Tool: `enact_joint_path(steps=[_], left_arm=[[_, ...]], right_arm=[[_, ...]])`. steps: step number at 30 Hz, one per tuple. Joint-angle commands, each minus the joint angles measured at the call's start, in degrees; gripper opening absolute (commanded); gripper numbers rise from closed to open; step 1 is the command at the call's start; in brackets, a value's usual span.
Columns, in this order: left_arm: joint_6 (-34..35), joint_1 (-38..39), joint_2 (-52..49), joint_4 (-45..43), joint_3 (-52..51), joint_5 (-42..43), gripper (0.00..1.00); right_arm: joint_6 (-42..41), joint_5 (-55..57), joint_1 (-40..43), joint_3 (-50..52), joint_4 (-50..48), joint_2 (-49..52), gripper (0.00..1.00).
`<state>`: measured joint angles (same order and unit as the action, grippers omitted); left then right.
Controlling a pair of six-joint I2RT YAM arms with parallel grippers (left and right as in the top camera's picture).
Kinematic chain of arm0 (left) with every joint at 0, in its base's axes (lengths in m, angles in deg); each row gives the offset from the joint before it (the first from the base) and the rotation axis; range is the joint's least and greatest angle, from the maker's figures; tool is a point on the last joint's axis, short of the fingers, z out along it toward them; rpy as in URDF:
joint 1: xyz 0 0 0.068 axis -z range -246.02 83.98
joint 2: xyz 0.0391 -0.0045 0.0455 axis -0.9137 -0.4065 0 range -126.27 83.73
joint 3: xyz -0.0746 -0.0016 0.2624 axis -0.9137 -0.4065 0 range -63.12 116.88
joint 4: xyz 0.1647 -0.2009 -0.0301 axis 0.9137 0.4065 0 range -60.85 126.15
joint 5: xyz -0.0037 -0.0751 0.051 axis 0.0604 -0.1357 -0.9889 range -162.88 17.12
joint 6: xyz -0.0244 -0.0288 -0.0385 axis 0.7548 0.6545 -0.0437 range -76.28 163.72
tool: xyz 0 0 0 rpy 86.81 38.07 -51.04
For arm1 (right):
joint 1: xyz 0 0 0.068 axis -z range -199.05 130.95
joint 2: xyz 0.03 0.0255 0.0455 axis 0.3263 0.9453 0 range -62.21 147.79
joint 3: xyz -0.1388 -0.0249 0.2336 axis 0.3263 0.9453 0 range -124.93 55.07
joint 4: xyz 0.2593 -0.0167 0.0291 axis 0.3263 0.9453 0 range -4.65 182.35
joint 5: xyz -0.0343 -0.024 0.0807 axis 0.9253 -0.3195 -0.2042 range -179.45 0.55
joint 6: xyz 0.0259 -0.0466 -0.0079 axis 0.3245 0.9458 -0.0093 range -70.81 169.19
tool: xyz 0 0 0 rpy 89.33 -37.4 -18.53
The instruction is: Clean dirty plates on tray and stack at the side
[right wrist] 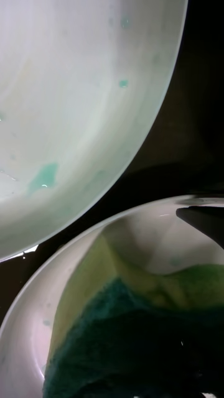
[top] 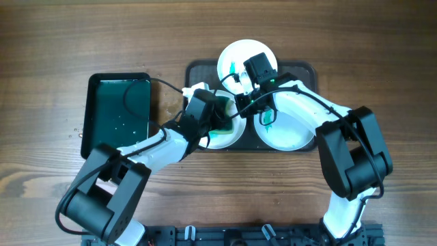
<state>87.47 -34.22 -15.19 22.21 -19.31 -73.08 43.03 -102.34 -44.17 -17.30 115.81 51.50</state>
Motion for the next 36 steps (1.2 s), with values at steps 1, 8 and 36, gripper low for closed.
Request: enact_joint_path(steps=[1,8,36], left_arm=[[0.17,0.35,-1.03,1.29,0.07,-5.46,0.04],[-0.02,0.35,-1.01,10.27,0.07,-17.88,0.04],[-4.07,0.31,0.55,8.0,0.11,-2.25,0.71]], right_arm=[[0.0,-0.79,-0.2,-0.26,-0.28,1.2,0.09],[0.0,-0.24,-0.2,-0.26,-0.31,1.2,0.09],[-0.04,0.63,-0.2,-0.26,-0.81,1.2,0.1]])
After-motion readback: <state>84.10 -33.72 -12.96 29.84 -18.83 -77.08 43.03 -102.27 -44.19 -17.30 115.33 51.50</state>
